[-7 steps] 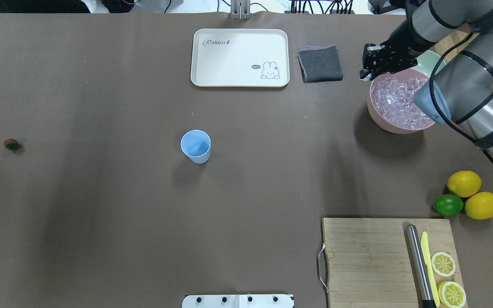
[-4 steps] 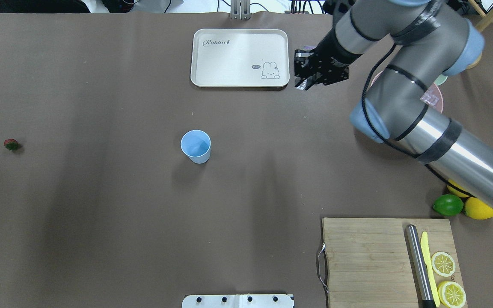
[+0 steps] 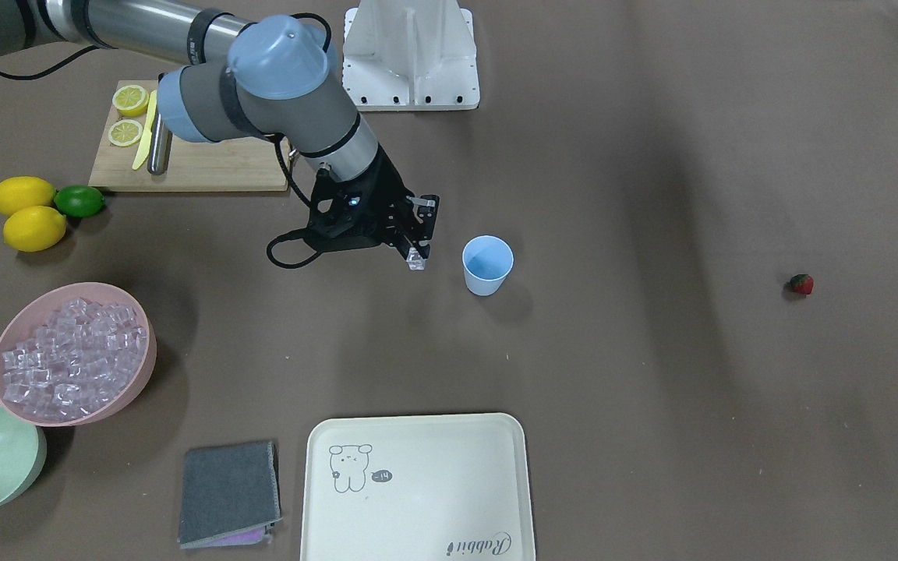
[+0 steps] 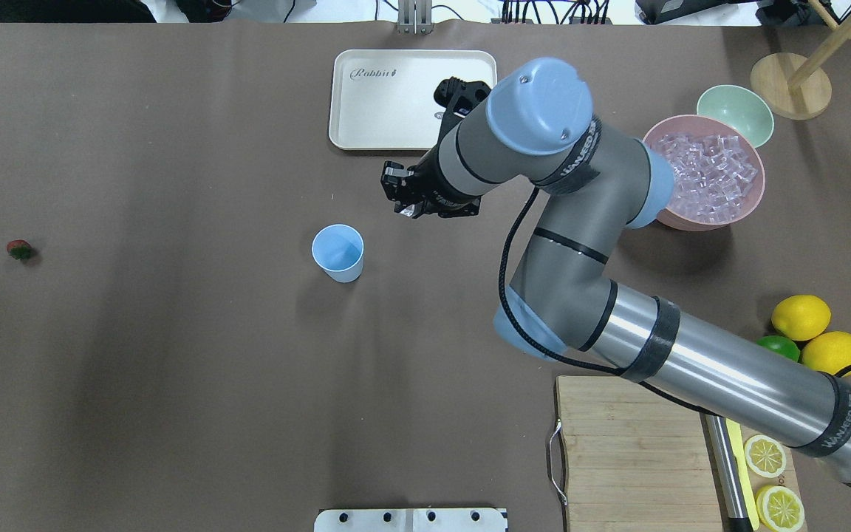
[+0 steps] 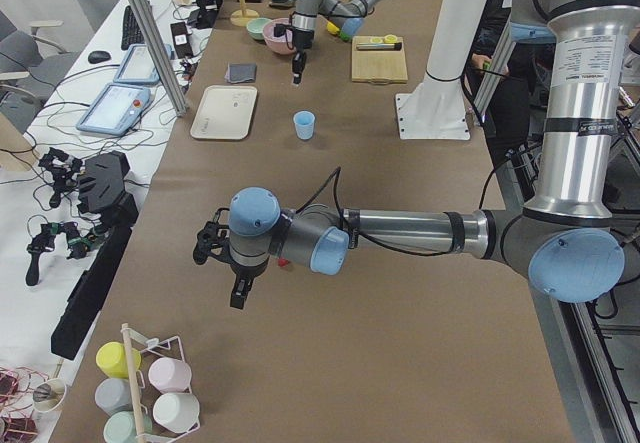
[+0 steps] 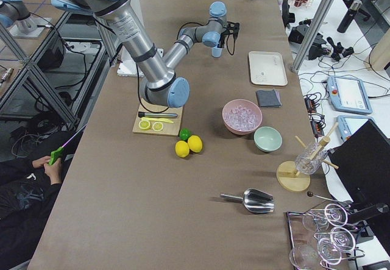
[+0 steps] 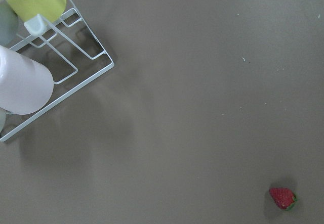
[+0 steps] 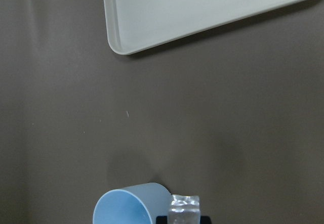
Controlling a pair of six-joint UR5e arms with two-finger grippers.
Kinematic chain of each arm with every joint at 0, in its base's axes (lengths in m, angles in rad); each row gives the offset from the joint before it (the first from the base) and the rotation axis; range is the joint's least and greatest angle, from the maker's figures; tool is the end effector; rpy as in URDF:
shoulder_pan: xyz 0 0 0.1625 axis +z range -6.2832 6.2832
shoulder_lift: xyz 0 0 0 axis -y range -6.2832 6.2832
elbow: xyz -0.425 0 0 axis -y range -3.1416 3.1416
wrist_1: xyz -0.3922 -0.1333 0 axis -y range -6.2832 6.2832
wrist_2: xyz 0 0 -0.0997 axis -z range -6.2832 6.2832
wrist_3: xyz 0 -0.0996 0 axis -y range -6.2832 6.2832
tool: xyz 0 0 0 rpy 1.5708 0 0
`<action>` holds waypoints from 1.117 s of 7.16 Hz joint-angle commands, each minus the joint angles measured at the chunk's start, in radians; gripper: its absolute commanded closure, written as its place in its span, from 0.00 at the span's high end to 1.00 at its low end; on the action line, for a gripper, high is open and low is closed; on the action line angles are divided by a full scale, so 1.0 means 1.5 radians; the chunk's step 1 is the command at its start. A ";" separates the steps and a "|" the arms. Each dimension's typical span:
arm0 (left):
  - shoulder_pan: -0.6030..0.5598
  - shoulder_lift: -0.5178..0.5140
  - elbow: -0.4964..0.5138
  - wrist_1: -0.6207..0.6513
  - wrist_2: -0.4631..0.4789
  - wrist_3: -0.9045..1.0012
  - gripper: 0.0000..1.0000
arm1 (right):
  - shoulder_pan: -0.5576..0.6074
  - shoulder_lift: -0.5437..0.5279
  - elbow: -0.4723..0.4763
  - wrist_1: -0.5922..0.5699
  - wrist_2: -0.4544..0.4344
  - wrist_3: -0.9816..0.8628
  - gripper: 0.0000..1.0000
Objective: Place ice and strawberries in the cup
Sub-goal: 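Carry the ice cubes with the right gripper to the blue cup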
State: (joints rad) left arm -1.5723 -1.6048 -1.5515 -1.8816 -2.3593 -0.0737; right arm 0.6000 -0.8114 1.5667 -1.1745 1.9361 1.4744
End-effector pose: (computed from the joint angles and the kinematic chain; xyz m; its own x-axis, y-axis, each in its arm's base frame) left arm -0.0634 -0.5234 0.6161 0.7032 0.1554 -0.6938 0.0534 0.9615 0.2694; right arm -0.5256 -0.4780 0.1487 0.3592 0.1368 0.9232 -0.2245 0.9728 -0.0568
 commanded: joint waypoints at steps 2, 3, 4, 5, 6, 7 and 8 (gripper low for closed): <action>0.000 -0.011 0.017 -0.001 0.000 0.000 0.98 | -0.059 0.048 -0.047 0.002 -0.071 0.038 0.00; 0.000 -0.013 0.021 -0.002 0.000 0.001 0.98 | -0.071 0.052 -0.052 0.003 -0.078 0.041 0.00; 0.000 -0.016 0.026 -0.003 0.000 0.001 0.98 | -0.079 0.057 -0.060 0.003 -0.086 0.045 0.00; 0.000 -0.018 0.026 -0.003 0.000 0.001 0.98 | -0.080 0.069 -0.070 0.003 -0.086 0.045 0.00; 0.000 -0.021 0.030 -0.003 0.000 0.001 0.98 | -0.080 0.085 -0.089 0.003 -0.086 0.046 0.00; 0.000 -0.023 0.031 -0.003 0.000 0.001 0.98 | -0.080 0.093 -0.094 0.003 -0.089 0.051 0.00; 0.000 -0.024 0.033 -0.003 0.000 0.001 0.98 | -0.080 0.092 -0.095 0.003 -0.094 0.052 0.04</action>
State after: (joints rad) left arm -1.5723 -1.6385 -1.5054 -1.8868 -2.3593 -0.0721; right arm 0.4808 -0.6797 1.4313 -1.1704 1.8023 1.5484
